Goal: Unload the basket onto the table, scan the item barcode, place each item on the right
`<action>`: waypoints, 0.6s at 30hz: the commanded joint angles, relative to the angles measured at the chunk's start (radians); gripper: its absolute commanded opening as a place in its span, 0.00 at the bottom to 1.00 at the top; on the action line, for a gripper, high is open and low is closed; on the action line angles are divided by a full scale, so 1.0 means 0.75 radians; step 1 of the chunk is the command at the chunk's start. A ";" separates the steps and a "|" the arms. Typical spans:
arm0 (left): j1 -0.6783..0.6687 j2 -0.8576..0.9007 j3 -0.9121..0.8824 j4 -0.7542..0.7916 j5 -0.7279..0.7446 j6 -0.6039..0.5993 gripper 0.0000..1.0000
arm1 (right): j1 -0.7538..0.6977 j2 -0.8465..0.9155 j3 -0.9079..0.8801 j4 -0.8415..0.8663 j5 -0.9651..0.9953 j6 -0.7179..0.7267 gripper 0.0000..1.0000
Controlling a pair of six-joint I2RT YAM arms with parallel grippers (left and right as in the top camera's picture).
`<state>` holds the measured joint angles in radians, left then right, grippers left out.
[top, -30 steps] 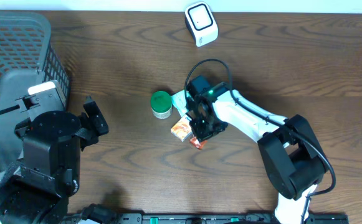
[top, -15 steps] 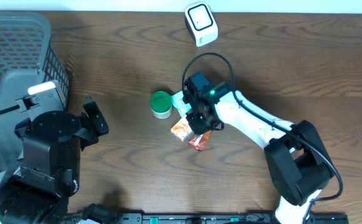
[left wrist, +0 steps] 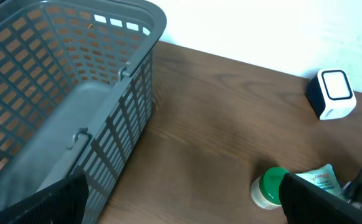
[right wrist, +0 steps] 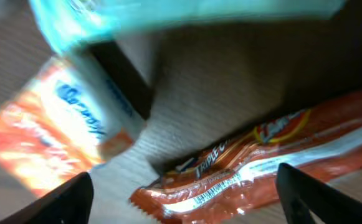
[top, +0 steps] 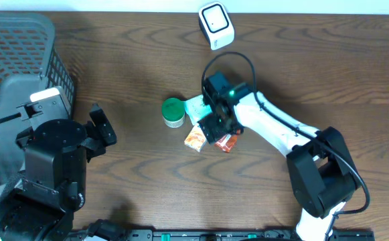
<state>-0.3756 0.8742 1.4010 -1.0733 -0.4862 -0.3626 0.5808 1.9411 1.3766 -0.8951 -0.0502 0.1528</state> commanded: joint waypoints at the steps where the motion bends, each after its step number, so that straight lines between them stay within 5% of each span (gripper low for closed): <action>1: 0.006 0.000 -0.006 0.001 -0.031 -0.002 0.98 | -0.017 -0.001 0.129 -0.067 0.020 0.050 0.68; 3: 0.006 0.000 -0.006 0.001 -0.031 -0.002 0.98 | -0.017 -0.001 0.133 -0.088 0.020 0.049 0.24; 5: 0.006 0.000 -0.006 0.001 -0.031 -0.002 0.98 | -0.017 0.000 0.133 -0.115 0.020 0.051 0.02; 11: 0.006 0.000 -0.006 0.001 -0.031 -0.002 0.98 | -0.015 0.001 0.131 -0.210 0.103 0.050 0.02; 18: 0.006 0.000 -0.006 0.001 -0.031 -0.002 0.98 | -0.015 0.001 0.116 -0.273 0.150 -0.002 0.14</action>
<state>-0.3756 0.8742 1.4010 -1.0733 -0.4862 -0.3626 0.5751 1.9411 1.4700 -1.0935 0.0303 0.1749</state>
